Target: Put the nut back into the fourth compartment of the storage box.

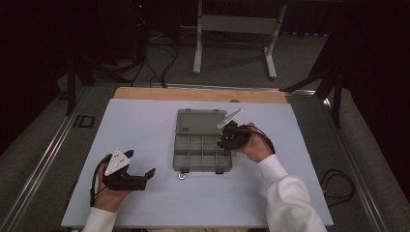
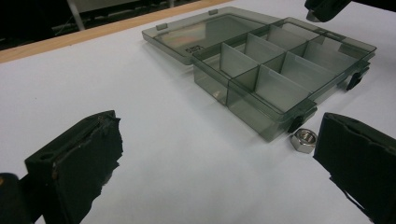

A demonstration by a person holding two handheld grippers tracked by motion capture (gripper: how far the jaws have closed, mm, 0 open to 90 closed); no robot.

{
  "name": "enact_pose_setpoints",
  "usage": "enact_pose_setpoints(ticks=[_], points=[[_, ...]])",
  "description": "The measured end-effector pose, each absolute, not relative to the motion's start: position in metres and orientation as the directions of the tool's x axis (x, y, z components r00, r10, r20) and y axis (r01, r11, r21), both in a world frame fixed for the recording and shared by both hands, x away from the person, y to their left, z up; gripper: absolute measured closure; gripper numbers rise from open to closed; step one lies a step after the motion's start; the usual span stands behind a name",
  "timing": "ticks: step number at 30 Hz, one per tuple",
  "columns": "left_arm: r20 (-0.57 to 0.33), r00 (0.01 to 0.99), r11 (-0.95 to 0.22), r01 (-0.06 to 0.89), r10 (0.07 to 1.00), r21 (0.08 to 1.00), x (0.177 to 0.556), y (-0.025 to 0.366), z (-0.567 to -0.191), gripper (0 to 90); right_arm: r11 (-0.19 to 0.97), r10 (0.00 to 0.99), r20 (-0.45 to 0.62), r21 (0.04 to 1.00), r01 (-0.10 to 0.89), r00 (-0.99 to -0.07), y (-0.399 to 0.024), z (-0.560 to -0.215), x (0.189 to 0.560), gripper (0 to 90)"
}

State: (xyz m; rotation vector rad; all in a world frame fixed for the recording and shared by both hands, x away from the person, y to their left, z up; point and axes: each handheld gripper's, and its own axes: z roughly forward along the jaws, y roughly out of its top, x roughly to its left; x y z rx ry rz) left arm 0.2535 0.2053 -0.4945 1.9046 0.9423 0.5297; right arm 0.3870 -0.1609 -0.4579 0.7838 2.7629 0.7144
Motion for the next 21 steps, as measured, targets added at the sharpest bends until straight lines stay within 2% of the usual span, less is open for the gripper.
enact_pose_setpoints(ticks=[21], points=[[-0.015, 0.613, -0.288, 0.393, 0.79, 0.873, 0.2535, 0.2058, -0.4945, 1.4, 0.712, 0.578, 0.001, 0.488, 0.505, -0.816, -0.1584, -0.4674, 0.3969, 70.1]])
